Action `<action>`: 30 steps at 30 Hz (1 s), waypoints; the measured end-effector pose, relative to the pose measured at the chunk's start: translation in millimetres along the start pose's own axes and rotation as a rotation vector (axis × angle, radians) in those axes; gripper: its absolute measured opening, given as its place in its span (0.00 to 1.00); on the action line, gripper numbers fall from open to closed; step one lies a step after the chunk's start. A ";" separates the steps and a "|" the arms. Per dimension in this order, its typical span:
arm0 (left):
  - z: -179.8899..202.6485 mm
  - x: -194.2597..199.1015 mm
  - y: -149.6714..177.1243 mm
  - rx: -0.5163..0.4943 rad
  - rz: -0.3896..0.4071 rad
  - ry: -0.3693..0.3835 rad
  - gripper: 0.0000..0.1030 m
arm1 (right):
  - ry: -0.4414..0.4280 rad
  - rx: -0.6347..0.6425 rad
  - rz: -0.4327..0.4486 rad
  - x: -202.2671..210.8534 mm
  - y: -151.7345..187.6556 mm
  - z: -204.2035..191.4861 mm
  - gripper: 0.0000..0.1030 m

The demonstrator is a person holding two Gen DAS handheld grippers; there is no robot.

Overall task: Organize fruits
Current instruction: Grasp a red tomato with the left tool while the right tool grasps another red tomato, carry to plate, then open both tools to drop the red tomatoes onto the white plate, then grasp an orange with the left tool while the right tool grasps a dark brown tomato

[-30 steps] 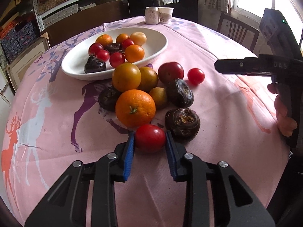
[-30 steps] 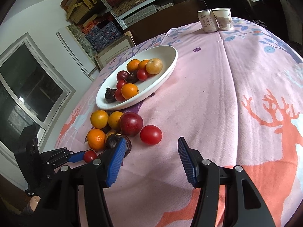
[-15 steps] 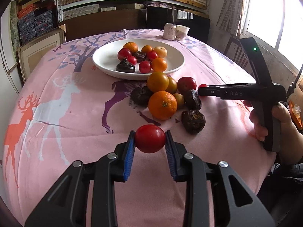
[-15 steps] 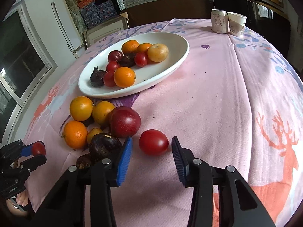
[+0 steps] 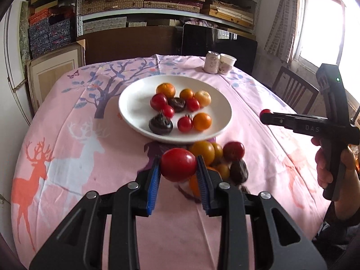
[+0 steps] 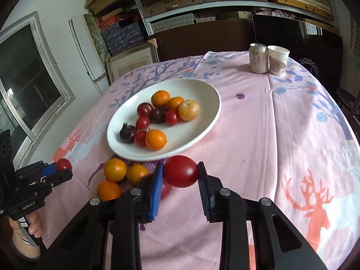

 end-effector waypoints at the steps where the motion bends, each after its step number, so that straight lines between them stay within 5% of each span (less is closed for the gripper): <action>1: -3.6 -3.8 -13.5 0.007 0.012 -0.010 0.29 | -0.001 0.004 0.007 0.9 -9.6 -1.0 0.30; 11: -40.3 -79.7 -97.3 0.115 -0.030 -0.042 0.30 | 0.016 -0.021 -0.039 -52.0 -71.5 -4.0 0.31; 13: -44.8 -86.8 -98.8 0.142 -0.036 -0.033 0.40 | 0.019 -0.018 -0.053 -60.1 -72.0 -5.0 0.33; 14: -48.2 -86.7 -97.3 0.158 -0.027 -0.042 0.59 | 0.012 -0.017 -0.051 -60.4 -71.2 -5.1 0.42; 15: -51.0 -84.0 -95.0 0.171 -0.012 -0.056 0.68 | 0.014 -0.014 -0.040 -59.0 -68.9 -6.3 0.46; 20: -51.2 -60.1 -76.9 0.179 0.004 -0.017 0.68 | 0.006 -0.007 0.001 -39.8 -52.6 -6.4 0.48; 30: 19.0 -32.1 24.2 -0.124 -0.095 -0.059 0.69 | -0.074 -0.068 -0.017 -13.4 37.7 8.8 0.57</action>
Point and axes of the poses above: each gripper's, at about its wrist camera, not at the fingertips, and x roughly against the way its jaws point, z to its right, y to its underside, the point moved 2 cm from there along -x, roughly the way its jaws point, and after that the axes turned 10 degrees about -z, right-handed, at the moved point
